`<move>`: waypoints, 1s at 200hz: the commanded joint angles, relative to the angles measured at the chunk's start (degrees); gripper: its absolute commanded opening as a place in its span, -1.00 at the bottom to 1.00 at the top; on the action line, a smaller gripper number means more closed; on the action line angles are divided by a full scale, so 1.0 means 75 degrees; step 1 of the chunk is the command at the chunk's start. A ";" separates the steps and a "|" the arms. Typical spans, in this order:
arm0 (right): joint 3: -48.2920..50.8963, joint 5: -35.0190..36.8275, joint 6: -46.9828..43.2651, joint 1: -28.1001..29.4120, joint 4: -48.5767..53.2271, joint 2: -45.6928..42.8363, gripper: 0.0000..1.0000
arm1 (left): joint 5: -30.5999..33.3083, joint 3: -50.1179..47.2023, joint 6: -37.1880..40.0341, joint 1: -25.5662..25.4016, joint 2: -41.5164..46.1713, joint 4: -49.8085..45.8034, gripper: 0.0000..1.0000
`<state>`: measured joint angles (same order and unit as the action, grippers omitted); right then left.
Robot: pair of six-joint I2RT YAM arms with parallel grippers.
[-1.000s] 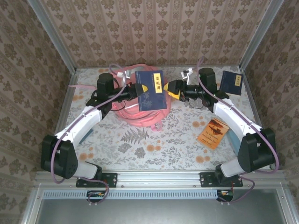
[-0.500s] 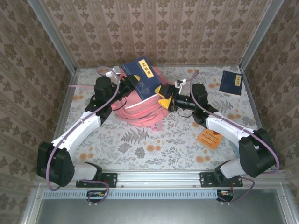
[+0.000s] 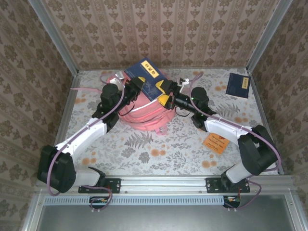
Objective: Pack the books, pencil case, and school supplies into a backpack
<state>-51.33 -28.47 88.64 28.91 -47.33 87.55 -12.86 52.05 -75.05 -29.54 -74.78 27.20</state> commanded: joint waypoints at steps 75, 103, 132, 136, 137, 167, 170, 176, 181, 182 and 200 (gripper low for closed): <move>0.0047 0.1028 0.0351 0.0039 -0.0257 0.0085 -0.41 | 0.0184 -0.0138 -0.0013 -0.0070 0.0127 0.0300 -0.94; 0.0006 0.1117 -0.0463 0.0025 0.0848 -0.0247 -0.70 | 0.0127 -0.0231 0.0112 -0.0034 0.0169 -0.0155 -0.42; -0.0187 0.1416 -0.2245 -0.0066 0.3017 -0.0984 -0.77 | 0.0278 -0.0220 0.0968 0.0013 0.0443 -0.2035 0.41; -0.0216 0.1491 -0.2497 -0.0089 0.3317 -0.0996 -0.77 | 0.0340 -0.0214 0.1126 0.0013 0.0480 -0.2361 0.52; -0.0231 0.1507 -0.2576 -0.0096 0.3402 -0.1120 -0.77 | 0.0371 -0.0214 0.1177 0.0013 0.0491 -0.2449 0.55; -0.0282 0.2023 -0.4001 -0.0431 0.5127 -0.1860 -0.78 | 0.0591 -0.0124 0.3198 0.0016 0.0696 -0.4353 0.93; -0.0263 0.2051 -0.4090 -0.0497 0.5227 -0.1914 -0.78 | 0.0578 -0.0091 0.3427 0.0013 0.0685 -0.4544 0.94; -0.0215 0.2083 -0.4247 -0.0604 0.5383 -0.1981 -0.78 | 0.0586 -0.0005 0.3837 0.0013 0.0651 -0.4959 0.96; -0.0164 0.2095 -0.4351 -0.0706 0.5486 -0.2052 -0.78 | 0.0610 0.0095 0.4197 0.0012 0.0614 -0.5305 0.97; -0.0158 0.2096 -0.4376 -0.0728 0.5506 -0.2063 -0.78 | 0.0612 0.0110 0.4266 0.0013 0.0605 -0.5392 0.97; -0.0030 0.2080 -0.4737 -0.1079 0.5833 -0.2248 -0.79 | 0.0520 0.0316 0.5301 -0.0010 0.0411 -0.6292 1.00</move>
<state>-51.35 -15.46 61.71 23.66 -10.90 73.28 -9.32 51.33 -51.18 -29.54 -70.63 -5.19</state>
